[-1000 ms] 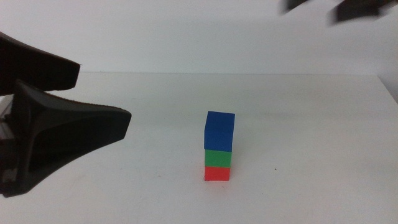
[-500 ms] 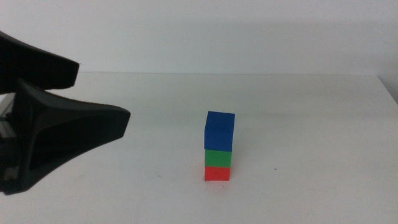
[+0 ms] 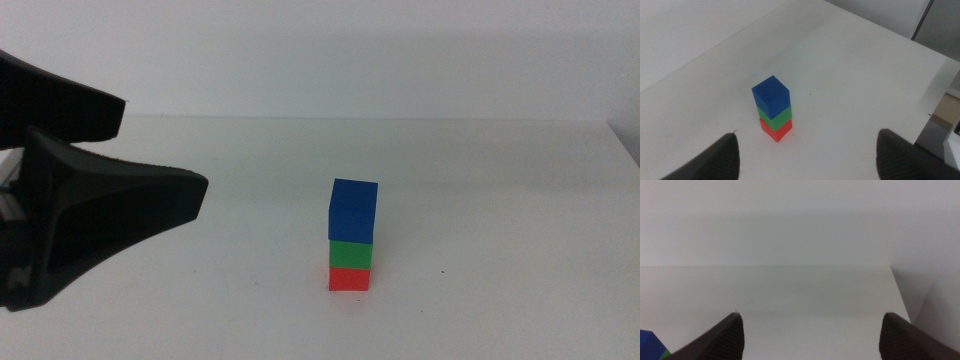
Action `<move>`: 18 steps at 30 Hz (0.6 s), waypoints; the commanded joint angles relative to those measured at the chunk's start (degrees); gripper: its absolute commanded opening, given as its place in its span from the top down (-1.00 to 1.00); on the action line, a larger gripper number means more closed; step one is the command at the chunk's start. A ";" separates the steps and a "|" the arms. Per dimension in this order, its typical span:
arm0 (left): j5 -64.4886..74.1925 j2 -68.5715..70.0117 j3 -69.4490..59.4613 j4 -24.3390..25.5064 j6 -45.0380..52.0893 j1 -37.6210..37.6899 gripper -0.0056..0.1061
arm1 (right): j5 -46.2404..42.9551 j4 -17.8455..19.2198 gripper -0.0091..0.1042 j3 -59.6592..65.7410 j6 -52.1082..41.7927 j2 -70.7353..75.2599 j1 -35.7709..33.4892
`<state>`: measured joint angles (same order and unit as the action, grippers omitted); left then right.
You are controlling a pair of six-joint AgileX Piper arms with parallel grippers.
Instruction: Stack red cubes first, then green, then blue cubes in a specific spot.
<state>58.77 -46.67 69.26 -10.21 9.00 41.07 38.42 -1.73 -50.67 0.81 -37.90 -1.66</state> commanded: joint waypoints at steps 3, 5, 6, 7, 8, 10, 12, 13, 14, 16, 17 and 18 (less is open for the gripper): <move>-0.78 0.20 -0.04 0.11 0.08 0.07 -0.78 | -0.93 -0.01 -0.80 0.34 -0.81 0.57 0.44; -0.78 0.20 -0.04 0.77 0.08 0.07 -0.78 | -0.93 -0.01 -0.80 0.34 -0.81 0.57 0.44; -0.78 0.20 -0.15 2.29 0.08 0.07 -0.78 | -0.93 -0.01 -0.80 0.34 -0.81 0.57 0.44; -1.20 0.20 -0.69 4.45 0.08 0.07 -0.78 | -0.93 -0.01 -0.80 0.34 -0.81 0.57 0.44; -2.23 0.20 -1.48 6.82 0.08 0.07 -0.78 | -0.93 -0.01 -0.80 0.34 -0.81 0.57 0.44; -6.82 0.35 -3.77 10.21 0.08 -0.18 -0.78 | -0.93 -0.01 -0.80 0.34 -0.81 0.57 0.44; -14.82 1.61 -7.86 11.30 0.08 -1.40 -0.78 | -0.93 -0.01 -0.80 0.34 -0.81 0.57 0.44; -19.35 2.22 -10.50 11.30 0.08 -2.48 -0.78 | -0.93 -0.01 -0.80 0.34 -0.81 0.57 0.44; -23.23 2.68 -13.09 10.91 0.08 -3.72 -0.78 | -0.93 -0.01 -0.80 0.34 -0.81 0.57 0.44; -29.44 3.34 -17.69 9.46 0.08 -6.90 -0.78 | -0.93 -0.01 -0.80 0.34 -0.81 0.57 0.44; -31.39 3.90 -20.16 8.05 0.08 -8.88 -0.78 | -0.93 -0.01 -0.80 0.34 -0.81 0.57 0.44; -32.17 4.43 -22.48 6.62 0.08 -10.53 -0.78 | -0.91 -0.13 -0.80 0.34 -0.81 0.57 0.44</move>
<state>30.83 -43.01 49.67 -1.79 9.00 32.48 38.19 -1.85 -50.57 0.58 -37.64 -1.66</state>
